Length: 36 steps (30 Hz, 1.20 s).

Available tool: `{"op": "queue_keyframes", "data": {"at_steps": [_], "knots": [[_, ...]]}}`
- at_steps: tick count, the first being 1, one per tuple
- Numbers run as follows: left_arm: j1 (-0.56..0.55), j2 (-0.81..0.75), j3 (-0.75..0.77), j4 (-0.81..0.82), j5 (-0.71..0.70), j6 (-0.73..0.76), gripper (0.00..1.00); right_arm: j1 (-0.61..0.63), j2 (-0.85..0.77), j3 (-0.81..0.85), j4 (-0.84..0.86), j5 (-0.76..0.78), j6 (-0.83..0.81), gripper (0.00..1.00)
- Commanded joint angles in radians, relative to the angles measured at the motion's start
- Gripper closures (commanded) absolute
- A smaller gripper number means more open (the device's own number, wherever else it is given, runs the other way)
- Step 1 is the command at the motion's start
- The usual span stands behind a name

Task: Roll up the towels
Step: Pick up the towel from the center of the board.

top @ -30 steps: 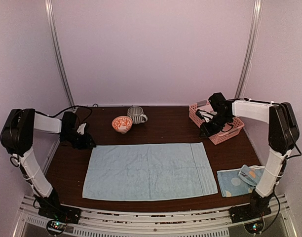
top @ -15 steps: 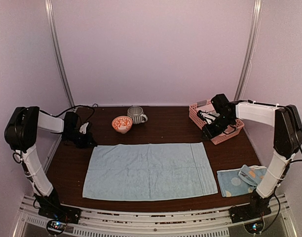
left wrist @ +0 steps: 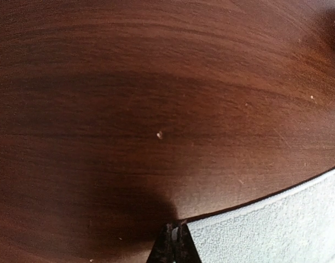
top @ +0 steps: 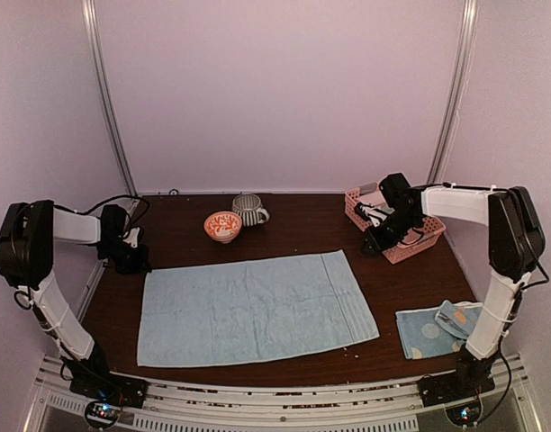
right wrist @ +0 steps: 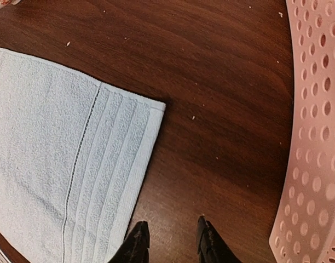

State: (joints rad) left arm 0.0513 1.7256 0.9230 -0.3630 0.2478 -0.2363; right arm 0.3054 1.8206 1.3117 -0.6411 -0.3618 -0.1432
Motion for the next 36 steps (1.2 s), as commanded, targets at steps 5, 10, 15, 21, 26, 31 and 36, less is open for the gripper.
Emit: {"op": "queue_keyframes", "data": {"at_steps": [5, 10, 15, 21, 26, 31, 36], "knots": [[0.003, -0.017, 0.000, -0.007, -0.009, 0.020, 1.00, 0.041, 0.177, 0.188, 0.031, -0.031, 0.039, 0.70], [0.003, -0.019, -0.001, -0.007, -0.008, 0.020, 1.00, 0.046, 0.269, 0.283, 0.018, -0.047, 0.059, 0.64], [0.003, -0.019, 0.004, -0.007, -0.012, 0.022, 1.00, 0.050, 0.332, 0.354, -0.016, -0.068, 0.064, 0.63], [0.003, -0.021, 0.005, -0.008, -0.007, 0.023, 1.00, 0.055, 0.391, 0.406, -0.069, -0.031, 0.062, 0.61], [0.004, -0.018, 0.008, -0.008, -0.004, 0.025, 1.00, 0.056, 0.437, 0.420, -0.093, -0.052, 0.057, 0.63], [0.003, -0.019, 0.007, -0.011, -0.012, 0.028, 1.00, 0.058, 0.443, 0.410, -0.104, -0.072, 0.053, 0.66], [0.002, -0.014, 0.014, -0.014, -0.019, 0.028, 1.00, 0.059, 0.464, 0.418, -0.139, -0.094, 0.015, 0.71]]}}
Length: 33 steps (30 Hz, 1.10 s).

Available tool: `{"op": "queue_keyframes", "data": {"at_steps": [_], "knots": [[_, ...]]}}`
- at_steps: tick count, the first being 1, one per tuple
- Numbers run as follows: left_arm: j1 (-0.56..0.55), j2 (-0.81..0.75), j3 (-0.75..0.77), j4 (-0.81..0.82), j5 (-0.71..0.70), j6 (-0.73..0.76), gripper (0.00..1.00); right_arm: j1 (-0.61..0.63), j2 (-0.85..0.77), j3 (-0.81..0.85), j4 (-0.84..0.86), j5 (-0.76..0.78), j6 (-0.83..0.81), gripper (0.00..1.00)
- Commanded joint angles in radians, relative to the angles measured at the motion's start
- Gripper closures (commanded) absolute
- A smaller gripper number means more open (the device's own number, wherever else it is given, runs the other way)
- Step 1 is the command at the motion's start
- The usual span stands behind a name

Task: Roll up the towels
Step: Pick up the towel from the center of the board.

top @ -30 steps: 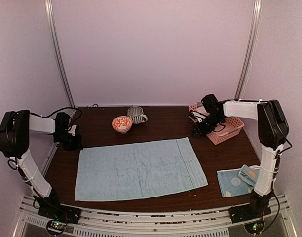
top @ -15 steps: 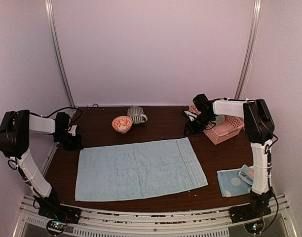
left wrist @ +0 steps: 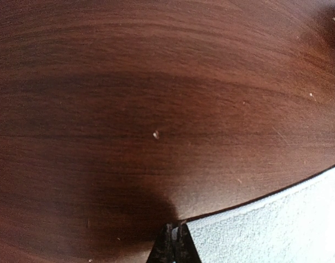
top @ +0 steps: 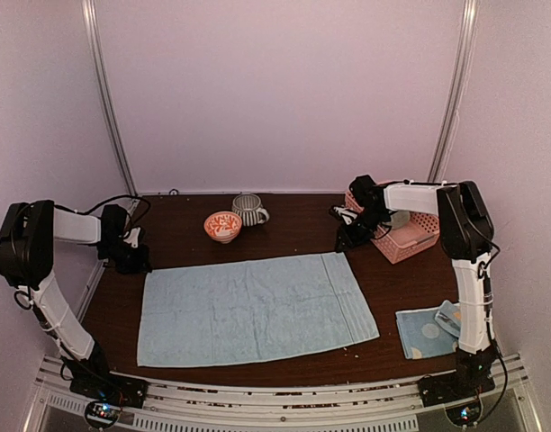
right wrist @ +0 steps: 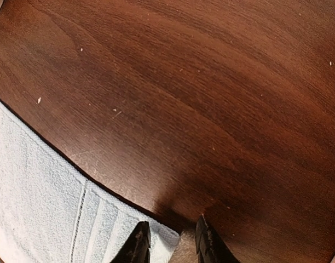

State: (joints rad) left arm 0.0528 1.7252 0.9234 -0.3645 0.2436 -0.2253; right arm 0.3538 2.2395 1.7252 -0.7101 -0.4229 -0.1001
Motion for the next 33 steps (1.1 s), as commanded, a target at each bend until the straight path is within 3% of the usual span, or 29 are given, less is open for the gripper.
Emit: {"op": "queue_keyframes", "data": {"at_steps": [1, 7, 16, 22, 33], "knots": [[0.001, -0.013, 0.014, -0.015, -0.018, 0.015, 1.00, 0.012, 0.054, 0.006, -0.078, -0.042, -0.029, 0.73], [0.002, -0.023, 0.008, -0.015, -0.033, 0.016, 1.00, 0.029, 0.038, -0.019, -0.078, -0.060, -0.045, 0.78], [0.002, -0.025, 0.013, -0.015, -0.033, 0.017, 1.00, 0.030, -0.011, -0.052, -0.059, -0.066, -0.077, 1.00], [0.002, -0.067, 0.011, -0.007, -0.024, 0.013, 1.00, -0.006, -0.095, -0.029, -0.038, -0.040, -0.084, 1.00], [0.001, -0.227, 0.009, 0.049, 0.139, -0.008, 1.00, -0.094, -0.210, 0.023, 0.019, -0.021, -0.064, 1.00]]}}
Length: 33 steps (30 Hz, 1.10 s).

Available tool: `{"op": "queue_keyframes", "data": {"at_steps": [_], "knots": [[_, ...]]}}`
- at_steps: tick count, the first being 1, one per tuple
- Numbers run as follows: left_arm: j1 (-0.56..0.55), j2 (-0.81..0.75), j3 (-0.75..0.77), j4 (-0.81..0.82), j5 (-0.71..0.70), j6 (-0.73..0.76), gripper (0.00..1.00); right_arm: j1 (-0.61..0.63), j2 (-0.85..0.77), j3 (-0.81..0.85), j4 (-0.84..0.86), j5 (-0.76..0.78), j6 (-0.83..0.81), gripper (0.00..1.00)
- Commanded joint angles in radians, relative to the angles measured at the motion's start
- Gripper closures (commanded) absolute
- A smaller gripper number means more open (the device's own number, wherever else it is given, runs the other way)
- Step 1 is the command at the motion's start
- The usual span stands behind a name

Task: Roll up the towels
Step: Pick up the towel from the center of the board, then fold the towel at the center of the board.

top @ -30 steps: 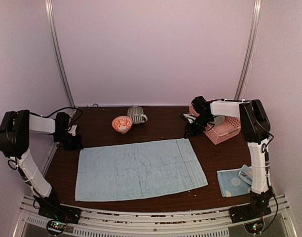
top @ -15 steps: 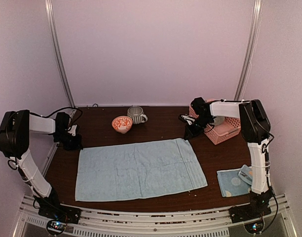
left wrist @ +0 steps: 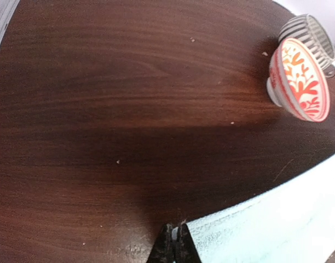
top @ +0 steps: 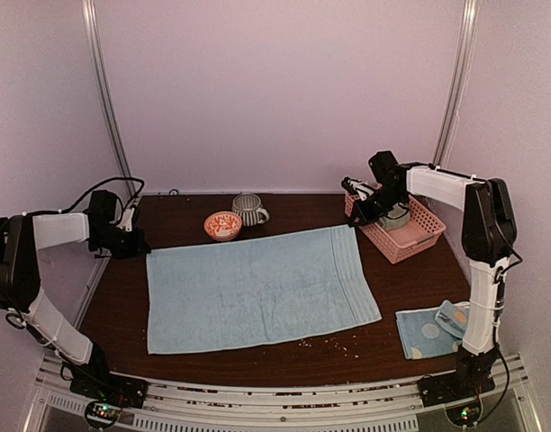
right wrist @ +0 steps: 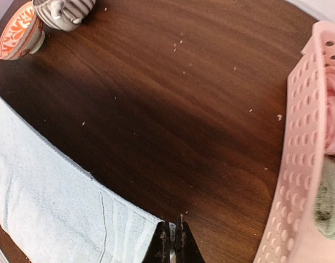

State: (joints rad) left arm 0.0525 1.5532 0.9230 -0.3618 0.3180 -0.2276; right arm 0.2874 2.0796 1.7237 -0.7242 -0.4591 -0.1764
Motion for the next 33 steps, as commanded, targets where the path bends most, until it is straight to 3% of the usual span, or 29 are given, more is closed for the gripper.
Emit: {"op": "queue_keyframes", "data": {"at_steps": [1, 14, 33], "knots": [[0.000, -0.066, 0.008, 0.050, 0.074, -0.008, 1.00, -0.028, -0.053, 0.025, 0.034, 0.010, 0.012, 1.00], [0.001, -0.219, -0.036, -0.013, 0.196, -0.044, 1.00, -0.069, -0.153, -0.078, 0.070, -0.029, -0.043, 1.00], [0.000, -0.338, -0.099, -0.268, 0.165, -0.041, 1.00, -0.113, -0.408, -0.416, 0.094, -0.086, -0.198, 1.00]]}}
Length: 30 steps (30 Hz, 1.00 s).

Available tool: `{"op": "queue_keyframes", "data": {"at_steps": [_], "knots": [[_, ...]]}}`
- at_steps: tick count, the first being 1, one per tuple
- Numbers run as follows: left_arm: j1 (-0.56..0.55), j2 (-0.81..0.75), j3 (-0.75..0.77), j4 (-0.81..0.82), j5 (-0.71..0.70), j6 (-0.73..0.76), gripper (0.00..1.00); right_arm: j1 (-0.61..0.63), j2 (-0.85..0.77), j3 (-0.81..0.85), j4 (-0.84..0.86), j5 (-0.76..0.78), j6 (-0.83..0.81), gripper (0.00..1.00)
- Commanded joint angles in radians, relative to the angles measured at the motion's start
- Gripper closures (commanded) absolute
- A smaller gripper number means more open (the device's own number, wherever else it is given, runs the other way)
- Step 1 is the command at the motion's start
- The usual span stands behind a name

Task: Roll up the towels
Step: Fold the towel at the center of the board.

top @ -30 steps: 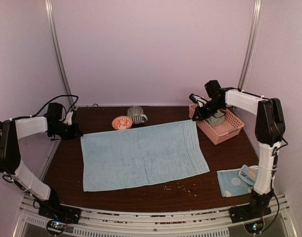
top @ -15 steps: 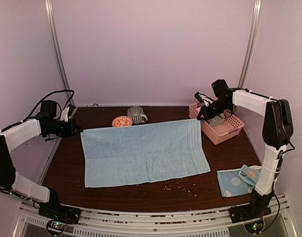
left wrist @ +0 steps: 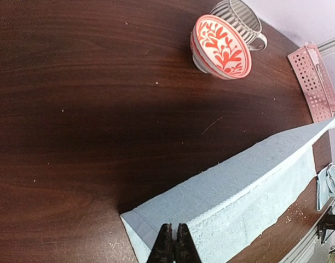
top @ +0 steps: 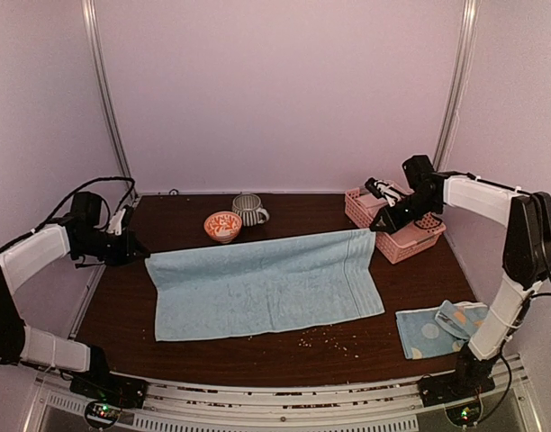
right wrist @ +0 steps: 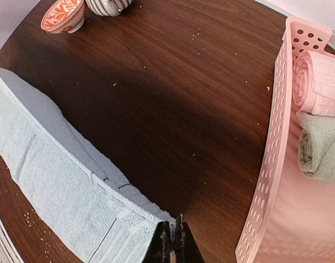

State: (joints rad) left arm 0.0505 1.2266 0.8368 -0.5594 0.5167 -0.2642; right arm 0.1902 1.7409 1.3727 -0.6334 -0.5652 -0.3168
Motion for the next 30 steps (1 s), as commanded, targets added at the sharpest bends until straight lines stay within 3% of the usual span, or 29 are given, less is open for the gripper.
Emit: {"op": "queue_keyframes", "data": {"at_steps": [1, 16, 30], "knots": [[0.002, -0.008, -0.014, -0.085, -0.038, -0.006, 1.00, -0.015, -0.081, -0.085, 0.002, 0.028, -0.069, 1.00], [0.002, 0.033, -0.064, -0.215, -0.096, -0.008, 1.00, 0.010, -0.157, -0.325, -0.033, -0.011, -0.214, 1.00], [-0.025, 0.105, -0.095, -0.227, -0.107, -0.030, 1.00, 0.038, -0.137, -0.346, -0.084, -0.002, -0.320, 1.00]]}}
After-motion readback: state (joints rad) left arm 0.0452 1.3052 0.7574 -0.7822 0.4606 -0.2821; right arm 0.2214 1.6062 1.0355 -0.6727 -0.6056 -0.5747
